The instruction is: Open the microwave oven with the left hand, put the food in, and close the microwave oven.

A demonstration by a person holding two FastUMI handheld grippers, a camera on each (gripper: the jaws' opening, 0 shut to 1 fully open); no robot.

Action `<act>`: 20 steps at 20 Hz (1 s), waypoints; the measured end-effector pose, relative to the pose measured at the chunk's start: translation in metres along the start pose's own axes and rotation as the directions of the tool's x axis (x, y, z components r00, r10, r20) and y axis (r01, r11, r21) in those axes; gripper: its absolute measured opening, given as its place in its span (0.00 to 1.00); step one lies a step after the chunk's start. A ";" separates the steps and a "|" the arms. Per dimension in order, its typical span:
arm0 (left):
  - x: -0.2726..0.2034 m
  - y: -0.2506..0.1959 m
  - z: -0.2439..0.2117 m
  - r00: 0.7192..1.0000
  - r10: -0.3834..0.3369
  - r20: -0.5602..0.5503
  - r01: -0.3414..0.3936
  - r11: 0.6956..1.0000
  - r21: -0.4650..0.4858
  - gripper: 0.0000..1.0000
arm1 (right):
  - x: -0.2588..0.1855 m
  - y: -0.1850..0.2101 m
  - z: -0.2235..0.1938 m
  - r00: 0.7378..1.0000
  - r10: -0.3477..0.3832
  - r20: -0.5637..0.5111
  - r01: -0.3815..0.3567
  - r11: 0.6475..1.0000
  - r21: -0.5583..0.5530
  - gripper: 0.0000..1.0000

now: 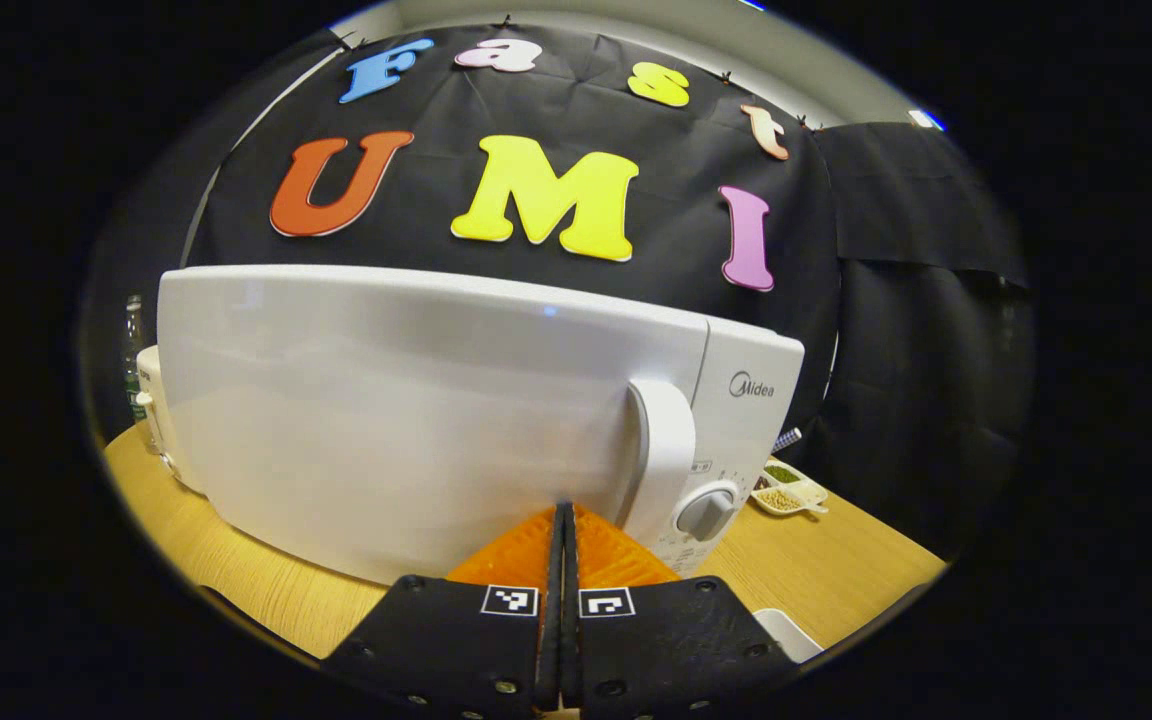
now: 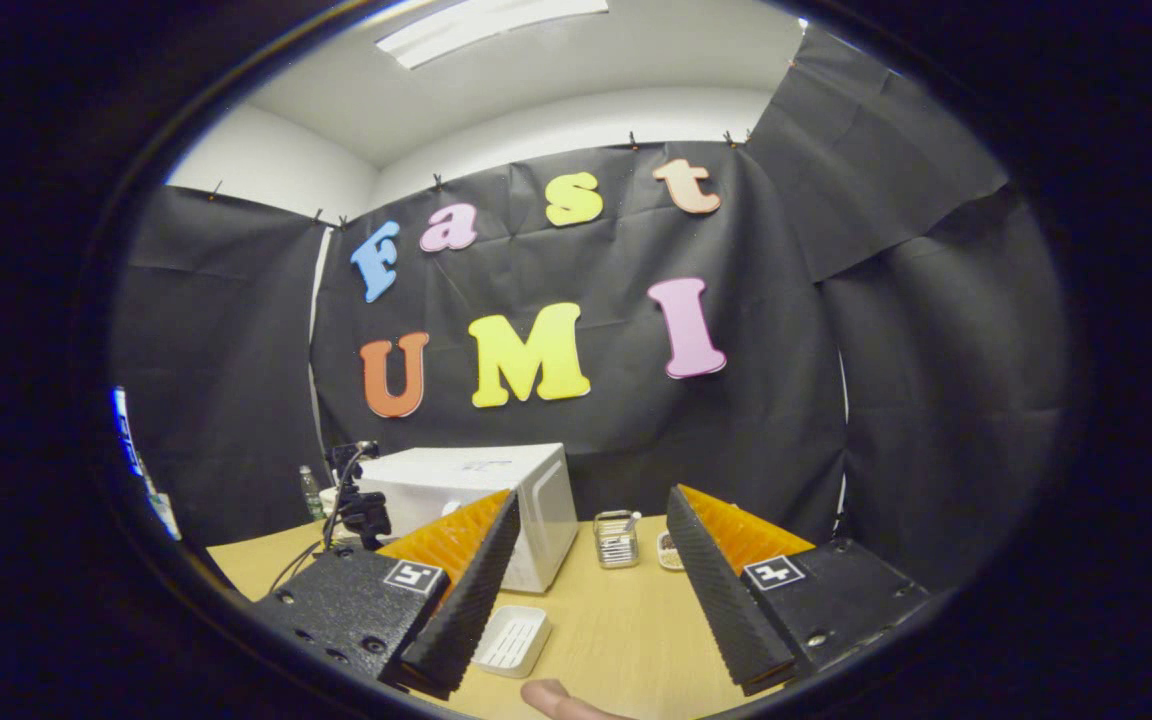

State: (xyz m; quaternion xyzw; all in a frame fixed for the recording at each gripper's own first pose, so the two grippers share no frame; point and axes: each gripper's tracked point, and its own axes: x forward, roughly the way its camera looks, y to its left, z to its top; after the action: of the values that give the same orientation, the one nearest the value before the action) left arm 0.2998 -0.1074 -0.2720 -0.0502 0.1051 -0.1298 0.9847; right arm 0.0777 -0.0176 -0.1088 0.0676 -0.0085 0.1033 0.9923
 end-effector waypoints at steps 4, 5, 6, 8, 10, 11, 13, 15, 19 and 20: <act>-0.003 0.000 0.000 1.000 0.007 0.006 -0.007 1.000 0.019 0.01 | -0.004 -0.005 -0.002 1.000 -0.026 -0.002 0.026 1.000 0.000 0.94; -0.002 0.000 -0.002 1.000 0.006 0.003 -0.006 1.000 0.015 0.01 | -0.005 -0.006 -0.001 0.999 -0.037 -0.003 0.037 0.999 -0.006 0.94; -0.001 0.000 -0.002 1.000 0.004 0.002 -0.005 1.000 0.012 0.01 | -0.008 -0.007 -0.001 0.999 -0.049 -0.006 0.049 0.999 -0.017 0.94; -0.003 0.002 -0.003 1.000 0.020 -0.013 -0.020 1.000 0.002 0.01 | -0.016 -0.007 0.002 0.998 -0.068 -0.006 0.068 0.997 -0.029 0.94; -0.014 0.010 -0.001 0.997 0.069 -0.041 -0.069 0.998 0.004 0.01 | -0.024 -0.007 0.003 0.996 -0.090 -0.009 0.089 0.995 -0.034 0.95; -0.023 0.006 0.004 0.997 0.067 -0.035 -0.068 0.998 -0.008 0.00 | -0.028 -0.007 0.004 0.995 -0.099 -0.012 0.099 0.994 -0.038 0.94; -0.045 -0.004 0.018 0.999 0.044 -0.007 -0.044 0.999 -0.023 0.00 | -0.036 -0.006 0.004 0.993 -0.115 -0.018 0.114 0.993 -0.039 0.83; -0.072 -0.008 0.035 0.999 0.042 0.022 -0.042 0.999 -0.009 0.01 | -0.047 -0.002 0.006 0.992 -0.121 -0.017 0.121 0.992 -0.037 0.83; -0.131 -0.020 0.064 0.998 0.040 0.050 -0.041 0.999 0.035 0.56 | -0.067 0.003 0.014 0.990 -0.140 -0.002 0.140 0.990 -0.027 0.83; -0.145 -0.016 0.073 0.996 0.066 0.056 -0.069 0.996 0.058 0.76 | -0.071 0.005 0.017 0.990 -0.144 0.001 0.144 0.989 -0.026 0.82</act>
State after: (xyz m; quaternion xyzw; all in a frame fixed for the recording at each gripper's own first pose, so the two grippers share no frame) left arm 0.1751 -0.0788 -0.1709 -0.0204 0.0761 -0.0983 0.9920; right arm 0.0068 -0.0292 -0.0938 0.0552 -0.0044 0.0313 0.9980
